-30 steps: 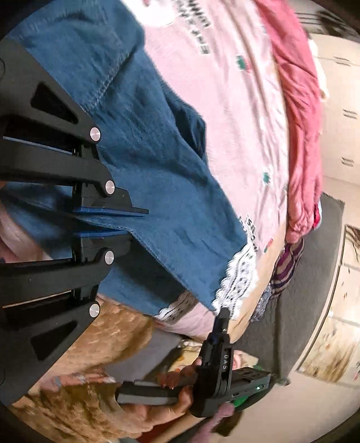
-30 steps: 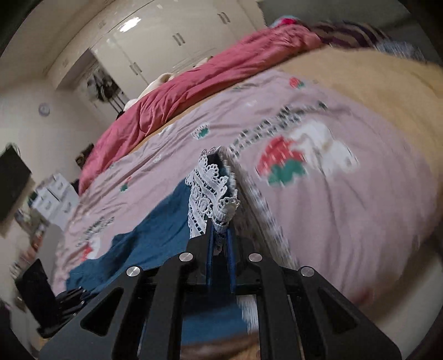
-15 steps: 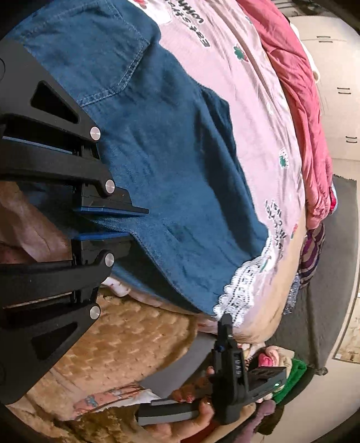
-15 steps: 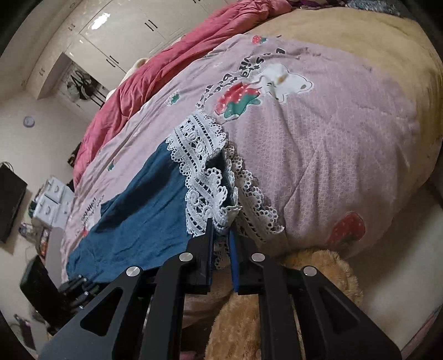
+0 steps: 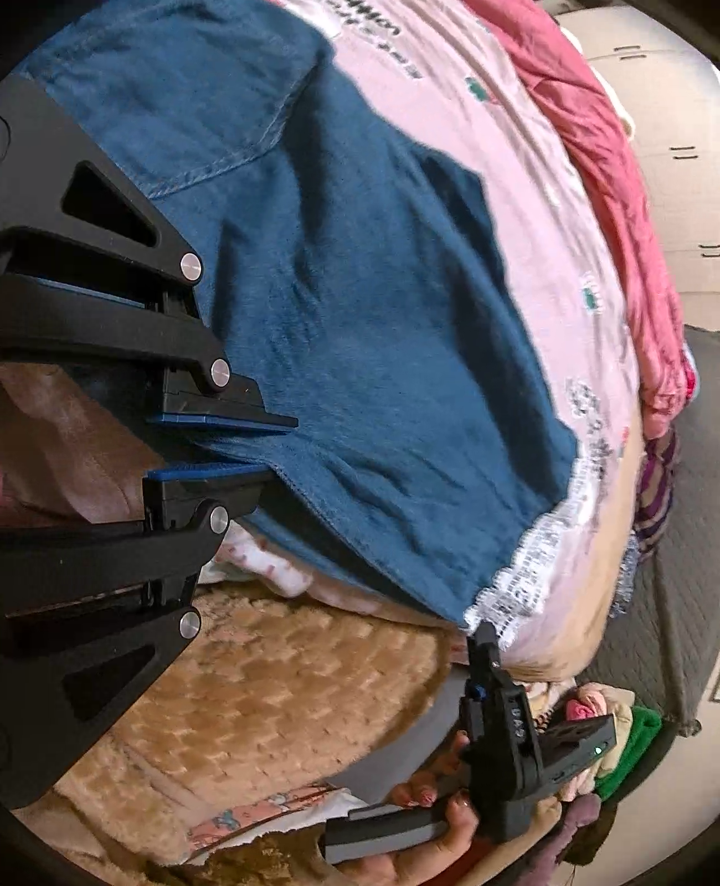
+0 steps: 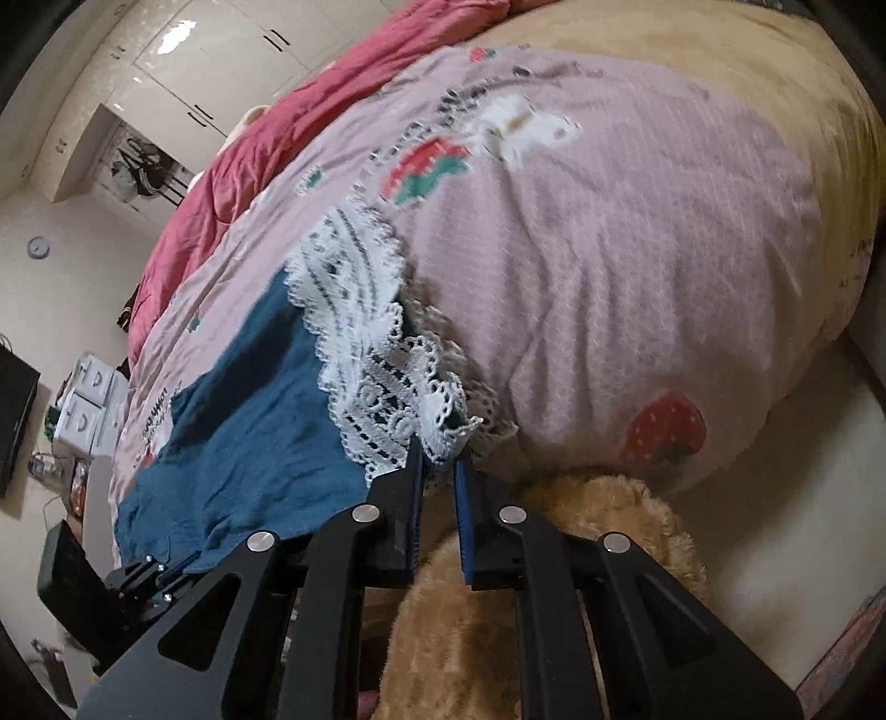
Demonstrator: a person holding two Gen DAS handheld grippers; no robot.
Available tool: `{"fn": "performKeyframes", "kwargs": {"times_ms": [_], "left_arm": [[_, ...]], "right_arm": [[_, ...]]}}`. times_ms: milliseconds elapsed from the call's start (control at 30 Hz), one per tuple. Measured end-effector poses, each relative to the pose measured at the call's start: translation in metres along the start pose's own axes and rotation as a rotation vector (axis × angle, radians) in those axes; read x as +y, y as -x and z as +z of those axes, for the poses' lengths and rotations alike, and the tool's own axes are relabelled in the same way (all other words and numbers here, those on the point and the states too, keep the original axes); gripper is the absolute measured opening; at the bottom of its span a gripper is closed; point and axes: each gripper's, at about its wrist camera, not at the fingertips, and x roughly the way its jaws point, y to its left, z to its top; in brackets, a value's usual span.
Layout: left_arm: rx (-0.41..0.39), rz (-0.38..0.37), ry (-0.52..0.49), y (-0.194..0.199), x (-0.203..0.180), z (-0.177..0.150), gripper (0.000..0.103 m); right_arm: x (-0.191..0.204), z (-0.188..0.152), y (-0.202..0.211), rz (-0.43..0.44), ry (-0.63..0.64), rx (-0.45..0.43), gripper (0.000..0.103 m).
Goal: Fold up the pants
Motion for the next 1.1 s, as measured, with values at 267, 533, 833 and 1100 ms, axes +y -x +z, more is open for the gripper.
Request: {"fn": "performKeyframes", "kwargs": {"times_ms": [267,533,833,1100], "left_arm": [[0.002,-0.024,0.017,0.000,0.002,-0.001,0.009],[-0.003,-0.050,0.021,0.003,-0.006,-0.006,0.029],[-0.055,-0.028,0.135,0.028,0.015,-0.019,0.042],[-0.184,0.169,0.397,0.090,0.072,-0.048,0.053]], "right_arm": [[-0.001,-0.005,0.022,-0.091,0.017,-0.057,0.036],[0.081,-0.031,0.026,-0.076,0.423,-0.068,0.044],[0.141,-0.070,-0.021,-0.028,0.708,0.052,0.044],[0.141,-0.091,-0.019,-0.110,0.874,0.062,0.044]]}}
